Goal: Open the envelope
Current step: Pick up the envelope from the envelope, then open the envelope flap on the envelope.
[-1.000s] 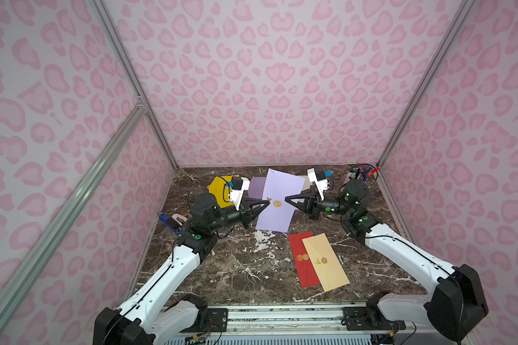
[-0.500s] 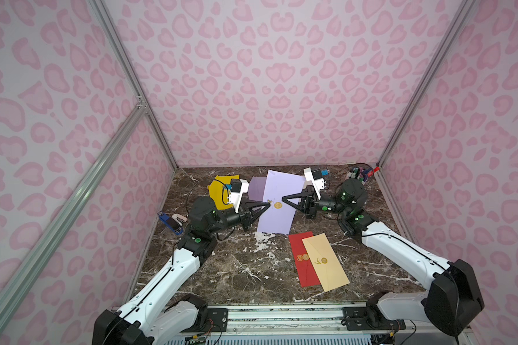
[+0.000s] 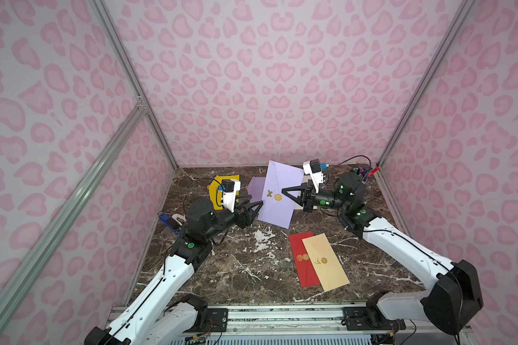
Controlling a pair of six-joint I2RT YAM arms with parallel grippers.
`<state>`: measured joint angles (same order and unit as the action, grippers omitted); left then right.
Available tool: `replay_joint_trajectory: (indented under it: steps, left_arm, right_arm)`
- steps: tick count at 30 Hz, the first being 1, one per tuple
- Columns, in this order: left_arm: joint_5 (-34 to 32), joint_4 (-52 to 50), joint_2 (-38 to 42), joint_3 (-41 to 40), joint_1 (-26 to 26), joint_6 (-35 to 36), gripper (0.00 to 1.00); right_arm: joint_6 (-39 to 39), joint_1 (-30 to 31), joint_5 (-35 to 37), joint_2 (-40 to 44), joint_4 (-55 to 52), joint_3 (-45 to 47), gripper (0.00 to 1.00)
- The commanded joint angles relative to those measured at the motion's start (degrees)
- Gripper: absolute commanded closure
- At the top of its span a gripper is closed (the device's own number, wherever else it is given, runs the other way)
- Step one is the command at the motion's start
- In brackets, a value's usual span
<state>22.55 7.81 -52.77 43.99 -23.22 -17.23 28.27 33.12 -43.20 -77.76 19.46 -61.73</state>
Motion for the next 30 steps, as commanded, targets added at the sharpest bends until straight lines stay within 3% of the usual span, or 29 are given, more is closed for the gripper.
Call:
replay_joint_trajectory:
  steps: [1,4,10,30]
  left_arm:
    - [-10.7,-2.9,1.1,-1.7,-0.7,2.8,0.35]
    - [-15.8,-2.4,1.0,-3.6,-4.0,4.8,0.38]
    - [-30.0,0.2,-0.5,-6.3,-16.3,11.5,0.37]
    - [-32.8,6.5,-3.2,-10.4,-21.2,15.6,0.31]
  right_arm:
    - [0.9,0.1,8.1,-1.8,-9.4,-2.0,1.0]
    - [2.5,0.1,10.2,-4.9,-14.5,-4.0,1.0]
    - [4.8,0.4,9.2,-7.5,-15.3,-3.2,1.0]
    - [6.2,2.1,10.5,-6.9,-16.6,-4.2,1.0]
